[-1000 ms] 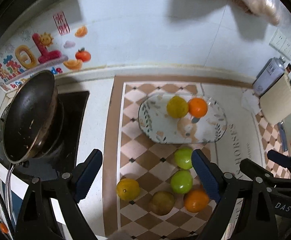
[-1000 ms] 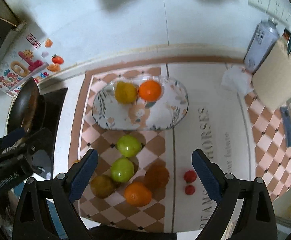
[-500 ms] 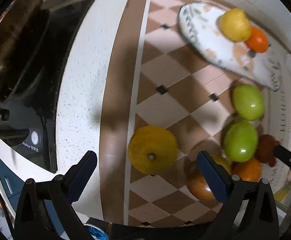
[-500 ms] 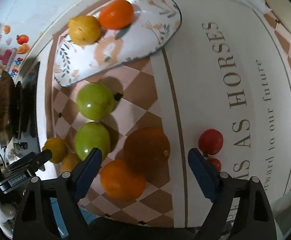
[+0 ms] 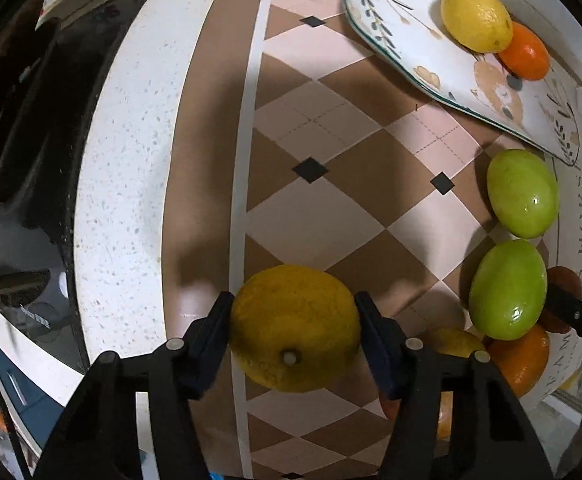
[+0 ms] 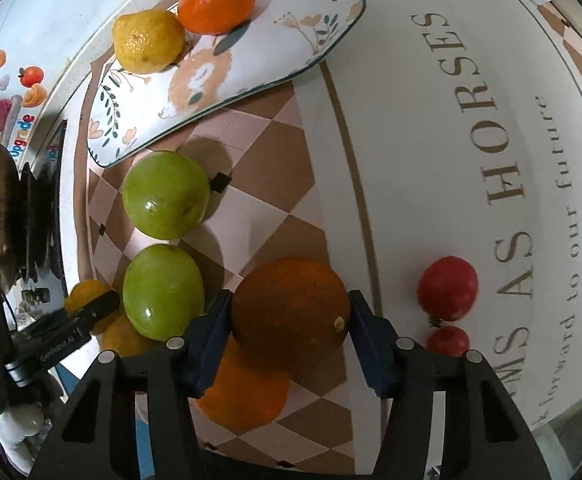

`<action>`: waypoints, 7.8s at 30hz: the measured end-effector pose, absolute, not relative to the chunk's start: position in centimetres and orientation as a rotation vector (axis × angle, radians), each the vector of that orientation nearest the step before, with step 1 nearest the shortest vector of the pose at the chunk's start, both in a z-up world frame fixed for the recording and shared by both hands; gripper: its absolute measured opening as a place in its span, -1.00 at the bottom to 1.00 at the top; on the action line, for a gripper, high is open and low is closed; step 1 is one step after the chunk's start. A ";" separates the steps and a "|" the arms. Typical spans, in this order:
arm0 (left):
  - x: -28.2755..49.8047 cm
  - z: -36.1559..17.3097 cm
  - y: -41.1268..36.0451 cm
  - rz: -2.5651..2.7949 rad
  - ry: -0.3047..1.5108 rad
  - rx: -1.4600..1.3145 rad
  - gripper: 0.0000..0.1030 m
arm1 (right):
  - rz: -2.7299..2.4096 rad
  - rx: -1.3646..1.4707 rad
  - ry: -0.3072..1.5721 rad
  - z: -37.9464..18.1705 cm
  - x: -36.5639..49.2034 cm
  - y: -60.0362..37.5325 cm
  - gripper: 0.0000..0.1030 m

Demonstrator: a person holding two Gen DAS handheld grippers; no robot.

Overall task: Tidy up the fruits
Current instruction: 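Place the pear on the plate with the left tool while the right places the brown fruit, then grasp a brown fruit with the left tool while the right tool grasps an orange, then place the brown fruit on the plate with the left tool while the right places the orange, then lift both open tools back from the plate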

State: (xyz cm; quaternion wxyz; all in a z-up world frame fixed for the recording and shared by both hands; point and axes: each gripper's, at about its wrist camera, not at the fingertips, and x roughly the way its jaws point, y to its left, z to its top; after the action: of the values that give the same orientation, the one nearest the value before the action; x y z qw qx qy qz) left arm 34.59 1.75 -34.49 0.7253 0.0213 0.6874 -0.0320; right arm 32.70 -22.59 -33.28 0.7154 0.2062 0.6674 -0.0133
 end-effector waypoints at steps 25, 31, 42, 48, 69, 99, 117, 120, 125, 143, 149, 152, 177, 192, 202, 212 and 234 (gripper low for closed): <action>43.4 -23.7 -2.0 -0.172 1.353 -0.012 0.11 | 0.016 0.432 1.290 -26.4 40.5 -24.0 0.14; 49.9 -25.4 -4.2 -0.168 1.374 0.048 0.11 | -0.014 0.358 1.312 -27.8 46.8 -25.1 0.14; 54.9 -29.9 -6.3 -0.175 1.483 0.078 0.12 | -0.017 0.267 1.399 -31.0 49.9 -26.5 0.14; 55.4 -30.8 -6.9 -0.175 1.501 0.054 0.12 | -0.019 0.237 1.421 -31.1 50.3 -26.3 0.16; 49.5 -25.5 -3.1 -0.083 1.359 0.028 0.88 | -0.092 0.213 1.362 -26.4 46.3 -25.8 0.88; 33.7 -11.8 -1.8 -0.119 1.013 0.031 0.88 | -0.042 0.120 1.074 -10.8 32.3 -20.5 0.88; 34.0 -17.5 -0.9 -0.114 1.182 0.041 0.92 | 0.043 0.251 1.247 -16.5 31.8 -20.4 0.88; 34.3 -21.1 -0.7 -0.112 1.282 0.052 0.93 | 0.098 0.308 1.400 -21.6 32.0 -20.1 0.88; 34.1 -27.0 -0.5 -0.136 1.470 0.036 0.92 | 0.146 0.359 1.573 -28.8 31.4 -19.2 0.88; 32.8 -34.3 -2.9 -0.264 1.661 -0.084 0.86 | 0.138 0.247 1.609 -33.9 29.0 -19.1 0.32; 32.7 -34.6 -4.2 -0.290 1.636 -0.032 0.25 | 0.130 0.289 1.616 -33.8 29.1 -19.9 0.34; 32.8 -34.3 -4.0 -0.256 1.603 0.029 0.25 | 0.116 0.317 1.615 -33.7 29.3 -20.2 0.34; 39.2 -24.3 -1.7 -0.300 1.426 -0.092 0.24 | 0.108 0.342 1.380 -26.5 34.8 -20.9 0.31; 51.3 -27.8 -3.0 -0.234 1.521 -0.177 0.25 | 0.180 0.379 1.323 -29.4 48.0 -16.7 0.31; 51.7 -30.1 -2.5 -0.208 1.578 -0.206 0.26 | 0.215 0.431 1.388 -32.0 49.1 -16.5 0.47; 50.1 -27.6 -3.1 -0.164 1.484 -0.103 0.74 | 0.089 0.331 1.389 -28.9 47.5 -18.9 0.88; 39.1 -16.7 -3.4 -0.122 1.141 0.054 0.75 | -0.083 0.163 1.192 -17.1 37.1 -22.4 0.89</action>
State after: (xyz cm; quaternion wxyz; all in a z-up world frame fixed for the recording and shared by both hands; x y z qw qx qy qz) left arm 39.11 -3.43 -16.68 0.8394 0.0253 0.5398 -0.0578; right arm 37.11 -22.45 -17.14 0.8237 0.0769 0.5604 -0.0390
